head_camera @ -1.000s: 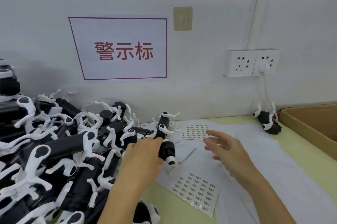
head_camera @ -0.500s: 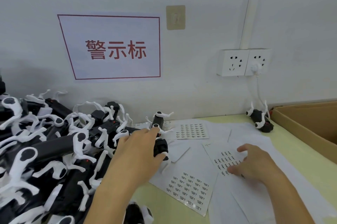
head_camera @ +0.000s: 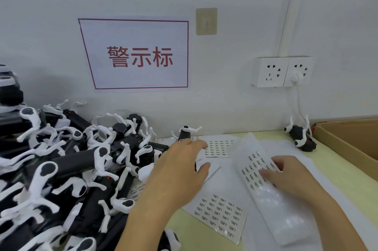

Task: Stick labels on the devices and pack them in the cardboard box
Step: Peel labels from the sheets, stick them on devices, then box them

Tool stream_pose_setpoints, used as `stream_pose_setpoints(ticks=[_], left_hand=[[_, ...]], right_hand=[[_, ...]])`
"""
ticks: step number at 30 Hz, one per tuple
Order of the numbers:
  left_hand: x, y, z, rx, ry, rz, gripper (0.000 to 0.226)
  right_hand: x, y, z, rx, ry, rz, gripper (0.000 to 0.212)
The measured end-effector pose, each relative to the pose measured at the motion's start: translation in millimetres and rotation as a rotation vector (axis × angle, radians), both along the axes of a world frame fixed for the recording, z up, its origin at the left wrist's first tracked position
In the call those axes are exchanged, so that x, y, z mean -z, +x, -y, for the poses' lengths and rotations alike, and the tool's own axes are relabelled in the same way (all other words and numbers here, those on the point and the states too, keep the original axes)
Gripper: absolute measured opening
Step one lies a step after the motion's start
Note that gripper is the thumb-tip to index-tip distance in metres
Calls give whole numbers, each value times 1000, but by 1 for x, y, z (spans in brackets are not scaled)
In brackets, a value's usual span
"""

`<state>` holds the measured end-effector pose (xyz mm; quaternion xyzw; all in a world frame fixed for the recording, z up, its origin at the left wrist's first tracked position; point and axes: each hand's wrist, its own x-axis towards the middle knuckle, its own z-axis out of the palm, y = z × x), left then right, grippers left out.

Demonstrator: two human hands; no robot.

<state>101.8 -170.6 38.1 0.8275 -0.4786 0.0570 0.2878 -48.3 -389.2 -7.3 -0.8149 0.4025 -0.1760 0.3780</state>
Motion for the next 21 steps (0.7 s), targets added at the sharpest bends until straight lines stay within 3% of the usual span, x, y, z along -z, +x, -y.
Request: stream_pose_setpoints(ticks=[7, 13, 18, 21], left_hand=[[1, -5, 9, 31, -138, -408, 49], [-5, -12, 15, -42, -565, -882, 42], [-8, -8, 10, -106, -847, -886, 31], [-8, -3, 7, -150, -883, -863, 25]], right_hand=[[-39, 25, -42, -240, 236, 412, 12], [-51, 37, -69, -404, 403, 539, 16], [-52, 35, -71, -455, 499, 516, 22], [-52, 33, -70, -490, 492, 515, 18]])
